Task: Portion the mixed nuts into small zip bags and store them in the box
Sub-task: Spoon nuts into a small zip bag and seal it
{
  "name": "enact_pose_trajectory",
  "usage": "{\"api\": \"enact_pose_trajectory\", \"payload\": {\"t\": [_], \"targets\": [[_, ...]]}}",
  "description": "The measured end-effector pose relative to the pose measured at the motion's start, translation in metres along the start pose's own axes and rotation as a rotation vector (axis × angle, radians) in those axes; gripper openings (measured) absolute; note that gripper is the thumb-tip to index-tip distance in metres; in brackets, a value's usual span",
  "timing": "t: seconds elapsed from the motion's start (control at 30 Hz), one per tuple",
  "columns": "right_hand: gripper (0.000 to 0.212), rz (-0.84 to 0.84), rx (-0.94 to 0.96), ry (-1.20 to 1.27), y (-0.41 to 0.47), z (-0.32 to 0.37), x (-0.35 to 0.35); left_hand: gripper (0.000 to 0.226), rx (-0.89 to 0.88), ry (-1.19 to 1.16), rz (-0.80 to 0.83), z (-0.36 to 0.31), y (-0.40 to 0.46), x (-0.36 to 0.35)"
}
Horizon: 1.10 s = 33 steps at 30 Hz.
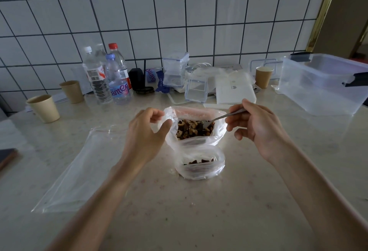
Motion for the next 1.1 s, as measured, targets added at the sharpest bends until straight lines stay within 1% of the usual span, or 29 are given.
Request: {"api": "enact_pose_trajectory", "payload": {"t": [0.07, 0.1, 0.23, 0.33, 0.4, 0.5, 0.63, 0.7, 0.8, 0.93, 1.03, 1.1], "targets": [[0.043, 0.022, 0.025, -0.009, 0.0, 0.006, 0.001, 0.012, -0.078, 0.024, 0.026, -0.013, -0.006, 0.001], [0.043, 0.037, 0.034, -0.016, 0.0, 0.009, 0.0, 0.008, -0.089, 0.026, 0.074, -0.017, -0.009, -0.002], [0.045, 0.109, 0.052, -0.067, -0.003, 0.014, -0.005, 0.017, -0.092, 0.122, 0.29, -0.021, -0.024, -0.023], [0.045, 0.175, 0.06, -0.14, -0.006, 0.017, -0.011, 0.015, -0.084, 0.179, 0.405, -0.018, -0.032, -0.039], [0.046, 0.218, 0.081, -0.212, -0.007, 0.018, -0.015, 0.01, -0.105, 0.173, 0.447, -0.018, -0.034, -0.044], [0.046, 0.286, 0.182, -0.324, -0.009, 0.027, -0.024, 0.004, -0.113, 0.119, 0.497, -0.02, -0.035, -0.047], [0.046, 0.404, 0.401, -0.407, -0.018, 0.046, -0.042, 0.003, -0.097, 0.02, 0.571, -0.02, -0.034, -0.049], [0.046, 0.439, 0.485, -0.448, -0.023, 0.053, -0.048, 0.004, -0.114, -0.012, 0.596, -0.021, -0.033, -0.049], [0.046, 0.446, 0.533, -0.455, -0.027, 0.058, -0.05, 0.005, -0.13, -0.023, 0.601, -0.022, -0.032, -0.047], [0.048, 0.389, 0.542, -0.408, -0.025, 0.063, -0.044, 0.005, -0.192, 0.048, 0.52, -0.025, -0.032, -0.042], [0.05, 0.337, 0.516, -0.358, -0.02, 0.062, -0.037, 0.006, -0.194, 0.059, 0.486, -0.025, -0.03, -0.039], [0.051, 0.333, 0.498, -0.33, -0.02, 0.062, -0.035, 0.006, -0.193, 0.074, 0.476, -0.024, -0.03, -0.04]]}}
Point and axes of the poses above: each hand's wrist, its own y-axis towards the middle knuckle, its own x-axis out of the back of the hand, z = x × y, the point moved 9 cm from there along y, towards the middle knuckle, and after that the axes turned 12 degrees about x, right-handed, at the moved point
